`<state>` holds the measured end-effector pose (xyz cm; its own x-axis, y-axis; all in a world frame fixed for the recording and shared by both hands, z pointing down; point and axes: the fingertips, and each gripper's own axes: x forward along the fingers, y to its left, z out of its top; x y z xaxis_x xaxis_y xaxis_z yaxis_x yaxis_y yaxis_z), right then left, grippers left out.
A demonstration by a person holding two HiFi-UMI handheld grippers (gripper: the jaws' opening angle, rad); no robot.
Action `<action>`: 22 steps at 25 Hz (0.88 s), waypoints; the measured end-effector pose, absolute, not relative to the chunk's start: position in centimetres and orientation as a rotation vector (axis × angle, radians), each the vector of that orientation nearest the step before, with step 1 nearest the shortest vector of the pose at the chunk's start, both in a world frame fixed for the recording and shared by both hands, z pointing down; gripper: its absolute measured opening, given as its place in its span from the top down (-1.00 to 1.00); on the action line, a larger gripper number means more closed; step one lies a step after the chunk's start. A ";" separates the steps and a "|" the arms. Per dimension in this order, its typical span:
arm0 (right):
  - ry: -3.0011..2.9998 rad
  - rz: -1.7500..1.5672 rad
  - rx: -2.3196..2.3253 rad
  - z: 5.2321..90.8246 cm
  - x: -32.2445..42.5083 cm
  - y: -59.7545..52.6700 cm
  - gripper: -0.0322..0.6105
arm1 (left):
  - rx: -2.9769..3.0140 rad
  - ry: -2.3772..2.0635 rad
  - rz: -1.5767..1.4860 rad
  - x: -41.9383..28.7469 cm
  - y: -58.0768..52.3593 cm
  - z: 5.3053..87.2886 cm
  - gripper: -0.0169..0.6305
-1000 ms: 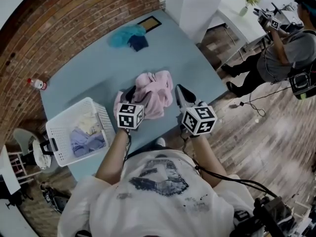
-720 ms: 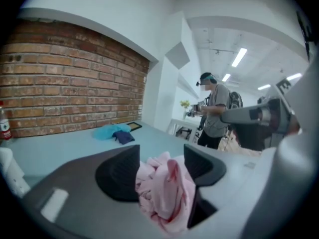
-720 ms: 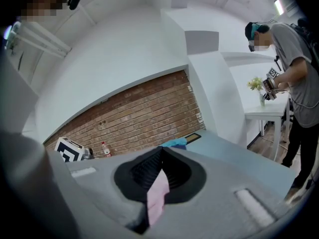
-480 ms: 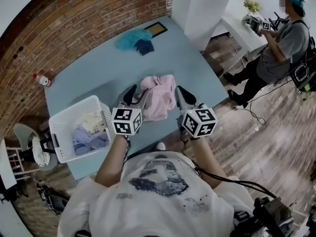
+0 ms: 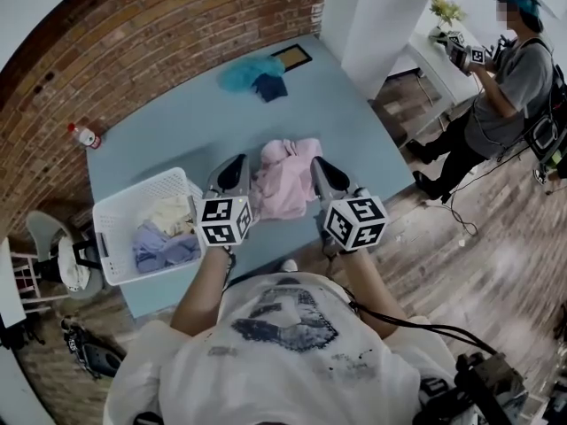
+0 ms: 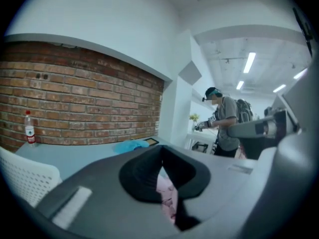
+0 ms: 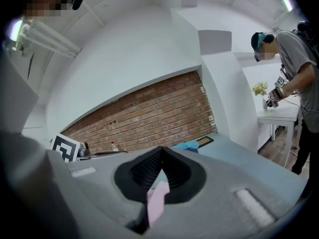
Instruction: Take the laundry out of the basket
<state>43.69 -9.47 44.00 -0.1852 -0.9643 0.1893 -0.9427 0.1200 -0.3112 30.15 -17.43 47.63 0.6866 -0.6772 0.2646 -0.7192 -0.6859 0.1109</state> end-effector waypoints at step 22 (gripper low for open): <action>2.317 -0.585 -1.950 43.8 42.9 -9.6 0.90 | 2.679 -1.130 0.235 28.5 -16.9 46.1 0.98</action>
<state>42.91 -9.59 43.80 -0.1998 -0.9598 0.1969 -0.9382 0.1295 -0.3209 28.52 -16.95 46.13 0.6909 -0.6845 0.2326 -0.7205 -0.6786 0.1429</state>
